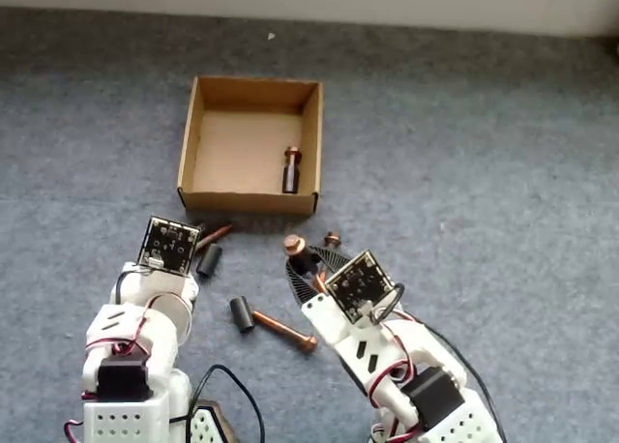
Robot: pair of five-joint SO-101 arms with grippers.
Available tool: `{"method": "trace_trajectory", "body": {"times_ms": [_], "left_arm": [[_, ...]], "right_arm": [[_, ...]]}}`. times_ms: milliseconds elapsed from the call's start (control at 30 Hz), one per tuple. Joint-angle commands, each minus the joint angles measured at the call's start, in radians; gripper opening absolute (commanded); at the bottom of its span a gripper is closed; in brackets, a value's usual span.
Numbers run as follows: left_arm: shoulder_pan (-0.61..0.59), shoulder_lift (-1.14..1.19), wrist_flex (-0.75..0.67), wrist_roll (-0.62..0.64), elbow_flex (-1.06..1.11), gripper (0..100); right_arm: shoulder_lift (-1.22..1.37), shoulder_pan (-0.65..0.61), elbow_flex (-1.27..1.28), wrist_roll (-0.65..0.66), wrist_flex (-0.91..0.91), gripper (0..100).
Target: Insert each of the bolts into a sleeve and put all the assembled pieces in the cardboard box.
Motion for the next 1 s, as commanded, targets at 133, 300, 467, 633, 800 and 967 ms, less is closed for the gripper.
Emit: {"method": "trace_trajectory", "body": {"times_ms": [133, 300, 467, 633, 800, 967], "left_arm": [[-0.013, -0.004, 0.005, -0.032, 0.005, 1], [-0.013, -0.004, 0.003, -0.032, 0.007, 1], [-0.013, -0.004, 0.003, -0.032, 0.007, 1], [-0.013, -0.004, 0.003, -0.034, 0.007, 1], [-0.013, -0.004, 0.003, -0.035, 0.007, 1], [-0.013, -0.004, 0.003, -0.037, 0.007, 1]], "right_arm": [[0.479, 0.012, -0.4, 0.028, -0.004, 0.9], [0.863, 0.013, -0.69, 0.13, -0.004, 0.7], [1.208, 0.013, -0.954, 0.233, -0.004, 0.7], [1.52, 0.015, -1.204, 0.353, -0.004, 0.7], [1.762, 0.038, -1.415, 0.39, -0.004, 0.7], [1.971, 0.073, -1.587, 0.39, -0.004, 0.7]]}}
